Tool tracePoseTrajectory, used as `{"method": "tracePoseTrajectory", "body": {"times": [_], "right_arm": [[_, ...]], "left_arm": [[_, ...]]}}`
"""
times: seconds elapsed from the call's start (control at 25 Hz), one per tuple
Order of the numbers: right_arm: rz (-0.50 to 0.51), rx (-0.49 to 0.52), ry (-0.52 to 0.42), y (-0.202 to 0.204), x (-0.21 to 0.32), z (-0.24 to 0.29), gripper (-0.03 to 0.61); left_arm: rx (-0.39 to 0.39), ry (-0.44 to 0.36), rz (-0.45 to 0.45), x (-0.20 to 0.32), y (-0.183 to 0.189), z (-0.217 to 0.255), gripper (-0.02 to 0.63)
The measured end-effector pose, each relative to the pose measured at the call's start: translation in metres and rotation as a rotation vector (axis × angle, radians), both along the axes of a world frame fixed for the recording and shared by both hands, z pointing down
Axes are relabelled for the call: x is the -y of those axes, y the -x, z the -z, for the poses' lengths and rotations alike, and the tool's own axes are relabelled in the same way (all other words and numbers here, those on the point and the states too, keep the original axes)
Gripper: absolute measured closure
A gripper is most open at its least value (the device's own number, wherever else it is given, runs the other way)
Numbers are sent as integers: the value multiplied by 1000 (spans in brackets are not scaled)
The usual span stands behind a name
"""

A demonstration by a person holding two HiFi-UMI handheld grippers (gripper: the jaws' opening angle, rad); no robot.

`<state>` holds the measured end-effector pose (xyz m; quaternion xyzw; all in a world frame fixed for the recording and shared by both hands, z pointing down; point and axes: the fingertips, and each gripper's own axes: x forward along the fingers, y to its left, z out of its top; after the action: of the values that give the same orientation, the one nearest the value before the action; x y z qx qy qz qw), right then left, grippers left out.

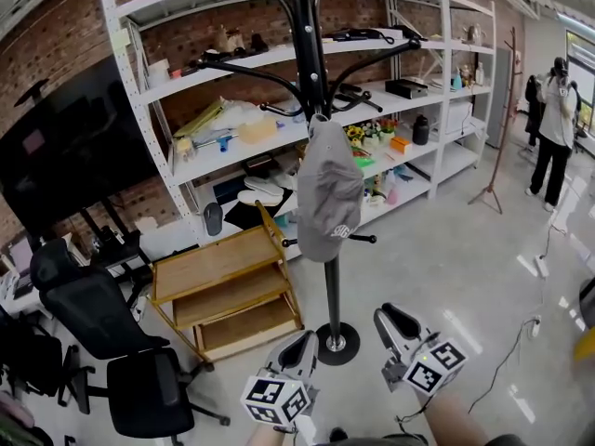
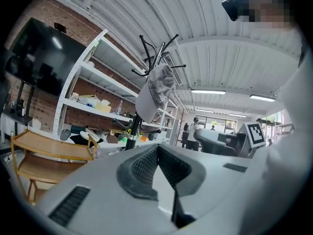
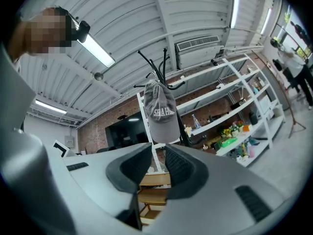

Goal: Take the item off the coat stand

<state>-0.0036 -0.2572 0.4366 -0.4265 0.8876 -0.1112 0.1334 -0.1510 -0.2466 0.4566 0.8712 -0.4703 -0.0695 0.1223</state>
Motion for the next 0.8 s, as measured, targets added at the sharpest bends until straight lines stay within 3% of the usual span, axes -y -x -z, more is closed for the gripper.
{"method": "tracePoseTrajectory", "body": {"times": [0.36, 0.8], "right_arm": [[-6, -30, -62, 14, 27, 33, 502], [36, -51, -123, 7, 57, 60, 500]], "left_arm": [[-7, -28, -10, 27, 6, 18, 606], [13, -95, 53, 52, -2, 61, 606]]}}
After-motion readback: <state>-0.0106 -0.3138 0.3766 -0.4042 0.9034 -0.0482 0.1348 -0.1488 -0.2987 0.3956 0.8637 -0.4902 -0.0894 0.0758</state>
